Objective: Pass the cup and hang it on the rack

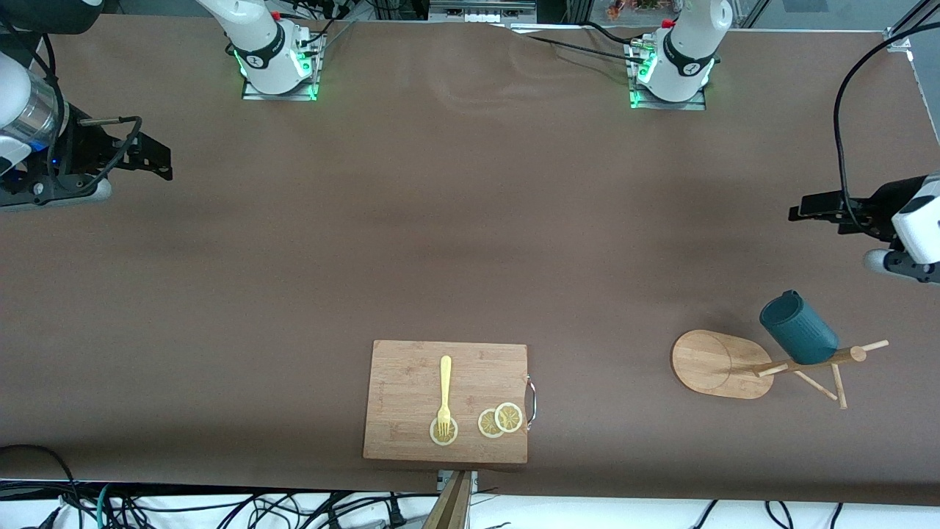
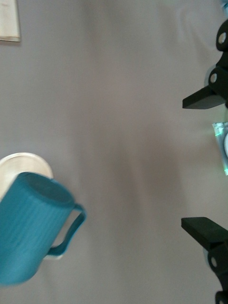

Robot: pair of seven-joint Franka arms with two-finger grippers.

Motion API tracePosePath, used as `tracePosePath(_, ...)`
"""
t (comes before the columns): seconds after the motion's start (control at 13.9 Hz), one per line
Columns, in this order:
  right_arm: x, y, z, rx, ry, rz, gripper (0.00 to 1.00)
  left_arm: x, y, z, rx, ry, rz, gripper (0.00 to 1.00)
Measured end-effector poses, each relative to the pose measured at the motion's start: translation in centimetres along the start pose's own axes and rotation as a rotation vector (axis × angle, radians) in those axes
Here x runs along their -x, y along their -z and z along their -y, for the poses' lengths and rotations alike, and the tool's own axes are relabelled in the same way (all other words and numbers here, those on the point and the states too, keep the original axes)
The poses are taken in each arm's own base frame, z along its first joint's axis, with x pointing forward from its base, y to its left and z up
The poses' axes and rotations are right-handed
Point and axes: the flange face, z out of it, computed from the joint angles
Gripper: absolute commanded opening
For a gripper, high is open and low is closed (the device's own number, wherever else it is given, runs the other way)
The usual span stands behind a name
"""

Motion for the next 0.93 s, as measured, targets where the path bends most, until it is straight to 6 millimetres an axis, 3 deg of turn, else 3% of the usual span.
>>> tracePosePath(0.43,0.0,0.0,0.0,0.000,0.000,0.000,1.00,3.7,6.0,-3.0,-0.117,0.047,-0.100,1.00)
tracePosePath(0.72,0.0,0.0,0.0,0.000,0.000,0.000,1.00,4.6,5.6,-6.9,-0.112,0.176,-0.055,1.00)
tracePosePath(0.93,0.0,0.0,0.0,0.000,0.000,0.000,1.00,4.3,4.6,-7.4,-0.111,0.194,-0.036,1.00)
